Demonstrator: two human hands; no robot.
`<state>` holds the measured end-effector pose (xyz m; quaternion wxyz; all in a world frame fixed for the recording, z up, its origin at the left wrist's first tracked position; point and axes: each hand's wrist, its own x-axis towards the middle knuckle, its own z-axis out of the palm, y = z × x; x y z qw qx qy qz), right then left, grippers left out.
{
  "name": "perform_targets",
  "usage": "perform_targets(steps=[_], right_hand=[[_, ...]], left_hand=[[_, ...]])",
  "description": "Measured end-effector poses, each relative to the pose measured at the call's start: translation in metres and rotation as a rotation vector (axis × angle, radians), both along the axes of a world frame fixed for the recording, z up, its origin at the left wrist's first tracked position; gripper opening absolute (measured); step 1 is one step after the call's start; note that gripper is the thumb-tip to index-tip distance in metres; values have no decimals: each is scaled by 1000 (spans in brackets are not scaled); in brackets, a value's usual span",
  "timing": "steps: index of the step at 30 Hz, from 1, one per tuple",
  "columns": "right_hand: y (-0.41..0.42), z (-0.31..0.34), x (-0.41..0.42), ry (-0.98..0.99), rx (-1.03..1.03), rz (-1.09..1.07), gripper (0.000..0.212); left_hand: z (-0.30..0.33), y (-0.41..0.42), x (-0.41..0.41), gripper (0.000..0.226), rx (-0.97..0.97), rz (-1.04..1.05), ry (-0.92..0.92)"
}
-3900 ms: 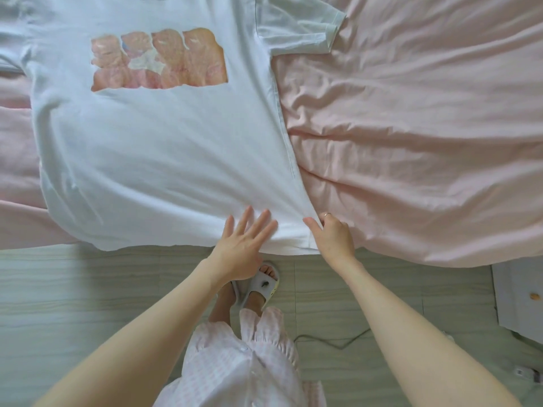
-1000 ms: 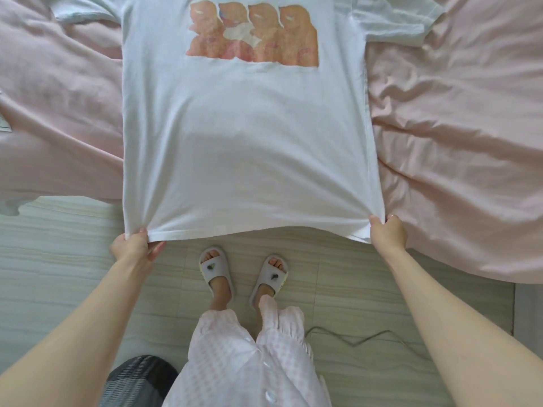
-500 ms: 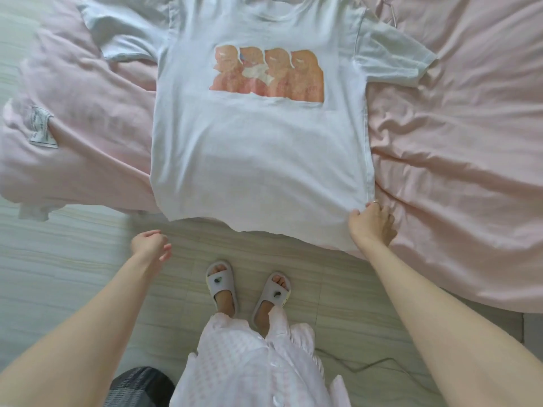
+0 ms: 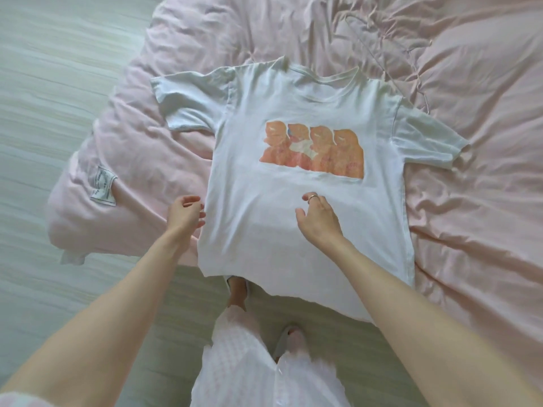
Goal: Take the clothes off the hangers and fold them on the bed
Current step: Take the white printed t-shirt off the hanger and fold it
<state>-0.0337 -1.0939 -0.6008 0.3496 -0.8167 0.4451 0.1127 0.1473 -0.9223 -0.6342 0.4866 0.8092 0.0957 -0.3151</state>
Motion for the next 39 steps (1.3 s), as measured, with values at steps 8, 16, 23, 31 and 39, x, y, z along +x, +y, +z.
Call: perform_targets(steps=[8, 16, 23, 31, 39], right_hand=[[-26, -15, 148, 30, -24, 181, 49], [-27, -40, 251, 83, 19, 322, 56], [-35, -55, 266, 131, 72, 307, 57], [-41, -60, 272, 147, 77, 325, 53], [-117, -25, 245, -448, 1005, -767, 57]], left_hand=[[-7, -48, 145, 27, -83, 195, 102], [-30, -88, 225, 12, -52, 143, 331], [-45, -66, 246, 15, 62, 49, 125], [-22, -96, 250, 13, -133, 203, 450], [19, -167, 188, 34, -147, -547, -557]])
